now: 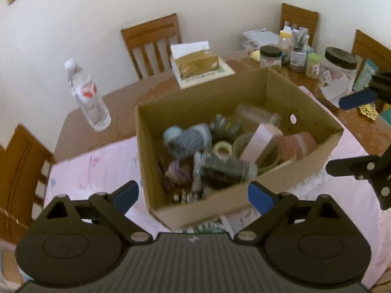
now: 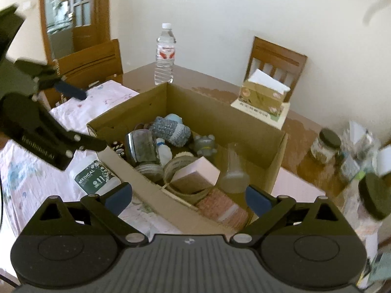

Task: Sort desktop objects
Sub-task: 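Carry the clear jar and white box into the box and open both tools, then grasp the white MEDICAL cotton container with the left tool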

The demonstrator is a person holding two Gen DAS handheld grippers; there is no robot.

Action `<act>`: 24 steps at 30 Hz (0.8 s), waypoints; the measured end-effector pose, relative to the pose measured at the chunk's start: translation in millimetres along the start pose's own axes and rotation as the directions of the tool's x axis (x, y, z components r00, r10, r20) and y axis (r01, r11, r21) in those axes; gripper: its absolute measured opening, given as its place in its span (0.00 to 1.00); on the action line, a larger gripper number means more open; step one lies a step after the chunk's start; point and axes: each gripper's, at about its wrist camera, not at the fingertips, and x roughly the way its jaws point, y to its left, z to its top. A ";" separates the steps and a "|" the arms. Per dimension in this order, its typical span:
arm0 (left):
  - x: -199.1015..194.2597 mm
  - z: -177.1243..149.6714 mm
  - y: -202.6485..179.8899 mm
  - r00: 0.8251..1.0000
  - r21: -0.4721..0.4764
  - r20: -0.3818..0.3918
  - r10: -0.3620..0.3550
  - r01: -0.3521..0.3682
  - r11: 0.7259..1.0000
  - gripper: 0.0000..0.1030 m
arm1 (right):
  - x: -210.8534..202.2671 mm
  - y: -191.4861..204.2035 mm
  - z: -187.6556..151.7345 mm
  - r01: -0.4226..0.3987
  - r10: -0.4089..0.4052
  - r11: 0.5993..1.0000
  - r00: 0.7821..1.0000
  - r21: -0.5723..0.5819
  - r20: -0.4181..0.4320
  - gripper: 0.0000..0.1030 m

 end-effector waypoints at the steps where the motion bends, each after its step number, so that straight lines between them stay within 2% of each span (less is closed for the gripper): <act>1: 0.8 -4.8 -0.6 1.000 -0.013 -0.008 0.006 -0.006 1.000 0.94 | -0.8 0.3 -2.1 -0.002 0.002 1.000 1.000 0.018 -0.001 0.98; 5: 6.3 -23.5 -0.6 0.999 -0.103 -0.047 -0.012 0.007 0.995 0.94 | -8.8 3.2 -11.3 0.020 -0.021 0.997 1.000 0.077 0.010 0.99; 11: 26.9 -46.2 -2.7 0.994 -0.197 -0.104 0.019 -0.039 0.980 0.94 | -17.2 0.4 -21.4 0.051 -0.055 0.984 0.998 0.171 0.018 1.00; 13: 34.4 -51.8 -5.3 0.993 -0.209 -0.116 0.024 -0.048 0.977 0.94 | -18.5 -1.7 -25.4 0.056 -0.059 0.979 0.998 0.198 0.009 1.00; 16: 46.0 -59.1 -10.6 0.988 -0.219 -0.130 0.083 -0.110 0.970 0.94 | -18.5 -3.2 -31.3 0.050 -0.050 0.975 0.999 0.217 -0.007 1.00; 24: 67.0 -65.2 -17.4 0.982 -0.230 -0.171 0.082 -0.120 0.966 0.94 | -14.5 1.2 -37.1 0.045 -0.039 0.974 0.999 0.223 -0.033 1.00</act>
